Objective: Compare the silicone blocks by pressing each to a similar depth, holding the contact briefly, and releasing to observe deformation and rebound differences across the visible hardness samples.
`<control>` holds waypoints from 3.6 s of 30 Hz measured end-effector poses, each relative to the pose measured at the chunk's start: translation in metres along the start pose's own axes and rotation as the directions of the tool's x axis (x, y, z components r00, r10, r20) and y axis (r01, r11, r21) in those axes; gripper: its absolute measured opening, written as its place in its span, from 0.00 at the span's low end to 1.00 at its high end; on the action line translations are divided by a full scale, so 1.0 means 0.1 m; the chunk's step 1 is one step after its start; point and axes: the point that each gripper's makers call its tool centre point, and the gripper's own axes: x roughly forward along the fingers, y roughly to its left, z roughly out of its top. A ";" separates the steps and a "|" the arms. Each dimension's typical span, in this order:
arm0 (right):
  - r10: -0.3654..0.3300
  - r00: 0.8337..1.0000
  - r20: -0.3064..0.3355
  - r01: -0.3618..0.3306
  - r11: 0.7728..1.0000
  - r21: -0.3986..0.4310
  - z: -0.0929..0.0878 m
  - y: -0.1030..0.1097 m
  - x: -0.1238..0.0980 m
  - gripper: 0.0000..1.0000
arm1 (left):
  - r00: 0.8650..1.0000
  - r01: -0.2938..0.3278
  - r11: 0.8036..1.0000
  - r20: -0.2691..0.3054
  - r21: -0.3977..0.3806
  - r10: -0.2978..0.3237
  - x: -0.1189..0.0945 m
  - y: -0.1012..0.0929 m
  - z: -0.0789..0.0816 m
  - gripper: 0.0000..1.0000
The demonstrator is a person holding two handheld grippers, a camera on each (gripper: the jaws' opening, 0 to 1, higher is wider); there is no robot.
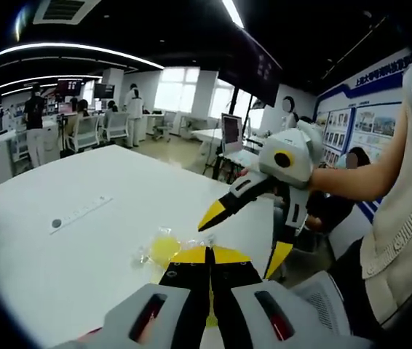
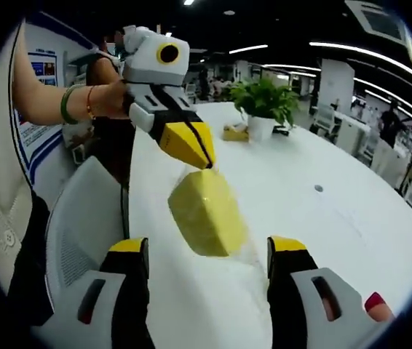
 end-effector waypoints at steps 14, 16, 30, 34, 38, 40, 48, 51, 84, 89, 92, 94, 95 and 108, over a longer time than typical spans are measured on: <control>-0.275 0.945 0.176 0.242 0.951 0.190 0.01 -0.19 -0.65 0.73 | 0.999 -0.035 0.999 0.005 -0.037 0.036 0.01 0.24 -0.10 0.00; -0.289 0.938 0.190 0.246 0.944 0.219 0.00 -0.18 -0.72 0.73 | 0.999 -0.048 0.998 0.004 -0.043 0.048 0.03 0.29 -0.13 0.00; -0.440 0.881 0.175 0.362 0.864 0.350 -0.21 -0.05 -1.31 0.76 | 0.996 -0.085 0.988 -0.019 -0.126 0.083 0.20 0.68 -0.47 0.00; -0.474 0.869 0.142 0.400 0.842 0.362 -0.30 -0.04 -1.43 0.75 | 0.996 -0.086 0.983 -0.019 -0.162 0.084 0.21 0.78 -0.55 0.00; -0.516 0.839 0.170 0.415 0.810 0.413 -0.26 -0.02 -1.54 0.74 | 0.995 -0.090 0.980 -0.051 -0.176 0.082 0.21 0.86 -0.68 0.00; -0.525 0.834 0.173 0.417 0.803 0.425 -0.25 0.00 -1.56 0.74 | 0.996 -0.086 0.974 -0.015 -0.211 0.085 0.18 0.92 -0.65 0.00; -0.537 0.837 0.109 0.445 0.782 0.437 -0.34 0.03 -1.50 0.74 | 0.985 -0.170 0.965 -0.023 -0.201 0.169 0.05 1.36 -0.69 0.00; -0.537 0.838 0.099 0.446 0.777 0.444 -0.34 0.03 -1.47 0.74 | 0.978 -0.207 0.956 -0.027 -0.208 0.206 0.01 1.53 -0.73 0.00; -0.536 0.844 -0.008 0.476 0.743 0.471 -0.61 -0.14 -1.36 0.71 | 0.935 -0.331 0.919 -0.204 -0.215 0.289 0.14 2.36 -1.57 0.00; -0.532 0.847 -0.013 0.475 0.744 0.469 -0.62 -0.15 -1.34 0.71 | 0.935 -0.340 0.912 -0.188 -0.229 0.301 0.14 2.37 -1.58 0.00; -0.529 0.849 -0.013 0.472 0.746 0.469 -0.61 -0.16 -1.33 0.71 | 0.936 -0.340 0.910 -0.180 -0.236 0.303 0.13 2.37 -1.57 0.00; -0.528 0.849 -0.013 0.472 0.748 0.467 -0.61 -0.16 -1.32 0.71 | 0.936 -0.341 0.906 -0.174 -0.251 0.305 0.13 2.36 -1.57 0.00; -0.526 0.850 -0.013 0.470 0.748 0.468 -0.61 -0.16 -1.32 0.71 | 0.938 -0.339 0.904 -0.169 -0.259 0.303 0.13 2.36 -1.56 0.00; -0.510 0.860 -0.006 0.457 0.765 0.455 -0.59 -0.12 -1.30 0.70 | 0.901 -0.431 0.865 -0.182 -0.257 0.394 -0.05 2.42 -1.58 0.20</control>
